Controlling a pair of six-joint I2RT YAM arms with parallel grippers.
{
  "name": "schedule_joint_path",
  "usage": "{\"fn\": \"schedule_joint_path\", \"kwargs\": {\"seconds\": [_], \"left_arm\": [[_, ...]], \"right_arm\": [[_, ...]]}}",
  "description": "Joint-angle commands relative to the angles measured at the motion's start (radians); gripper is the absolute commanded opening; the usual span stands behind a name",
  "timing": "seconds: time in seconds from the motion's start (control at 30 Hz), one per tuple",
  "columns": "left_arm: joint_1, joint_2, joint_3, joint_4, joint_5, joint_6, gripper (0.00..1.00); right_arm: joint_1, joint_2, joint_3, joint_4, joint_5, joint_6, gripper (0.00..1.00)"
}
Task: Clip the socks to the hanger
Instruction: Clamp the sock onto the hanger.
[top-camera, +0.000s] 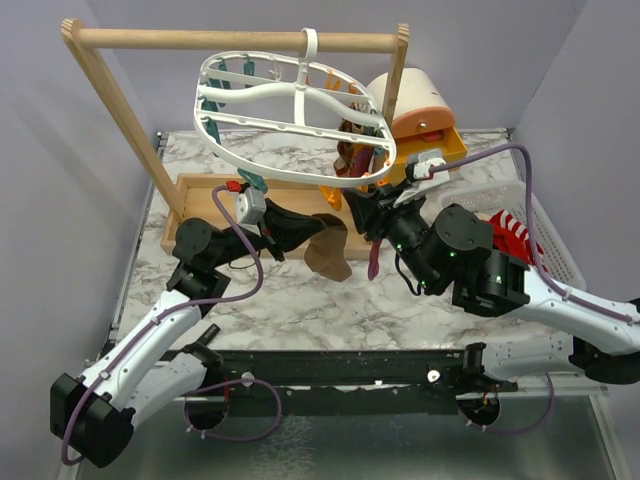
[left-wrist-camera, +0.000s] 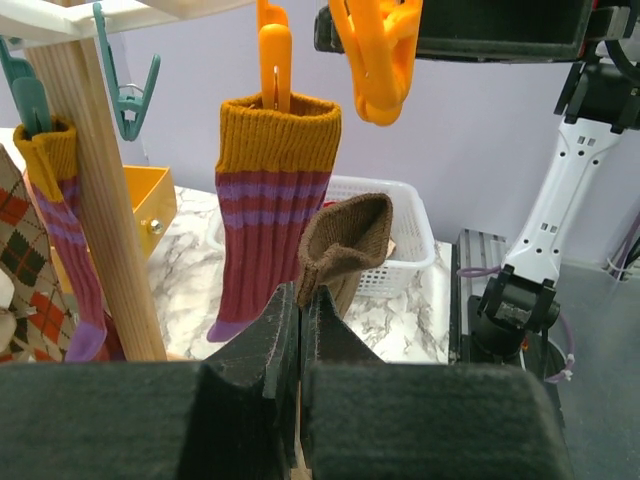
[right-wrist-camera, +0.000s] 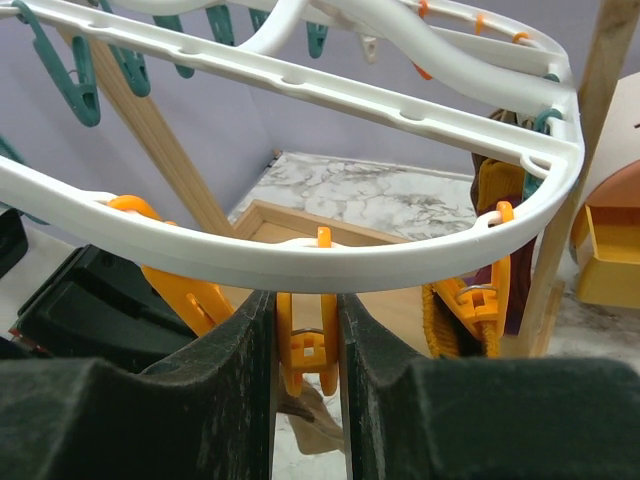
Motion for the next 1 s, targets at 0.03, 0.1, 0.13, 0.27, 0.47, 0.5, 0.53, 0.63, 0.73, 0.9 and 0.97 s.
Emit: {"fn": "schedule_joint_path", "kwargs": {"seconds": [0.03, 0.1, 0.13, 0.27, 0.47, 0.5, 0.53, 0.63, 0.73, 0.9, 0.97], "left_arm": [[-0.013, 0.022, 0.047, 0.04, 0.006, -0.027, 0.0], [-0.016, 0.032, 0.059, 0.04, -0.006, -0.031, 0.0], [-0.019, 0.037, 0.066, 0.04, -0.01, -0.033, 0.0], [-0.031, 0.062, 0.088, 0.042, -0.01, -0.04, 0.0], [-0.047, 0.079, 0.098, 0.042, -0.009, -0.035, 0.0], [-0.048, 0.081, 0.098, 0.042, -0.009, -0.033, 0.0], [-0.049, 0.081, 0.099, 0.042, -0.009, -0.032, 0.0], [-0.053, 0.082, 0.102, 0.042, -0.009, -0.026, 0.0], [-0.054, 0.08, 0.103, 0.042, -0.011, -0.022, 0.0], [-0.058, 0.081, 0.114, 0.042, -0.012, -0.017, 0.0], [-0.058, 0.081, 0.116, 0.042, -0.012, -0.014, 0.0]], "right_arm": [[0.002, -0.028, -0.032, 0.004, -0.068, -0.007, 0.01], [0.002, -0.028, -0.034, 0.002, -0.065, 0.0, 0.01], [0.002, -0.029, -0.034, 0.002, -0.064, 0.005, 0.01], [0.002, -0.025, -0.032, 0.008, -0.058, 0.016, 0.01], [0.002, -0.008, -0.026, 0.002, -0.032, 0.023, 0.01], [0.002, -0.006, -0.027, 0.003, -0.031, 0.025, 0.01], [0.002, -0.004, -0.027, 0.006, -0.03, 0.025, 0.01], [0.002, 0.002, -0.027, 0.006, -0.025, 0.024, 0.01], [0.002, 0.009, -0.022, 0.001, -0.027, 0.022, 0.01], [0.002, 0.017, -0.022, -0.009, -0.037, 0.023, 0.01], [0.002, 0.016, -0.026, -0.006, -0.041, 0.024, 0.01]]}}
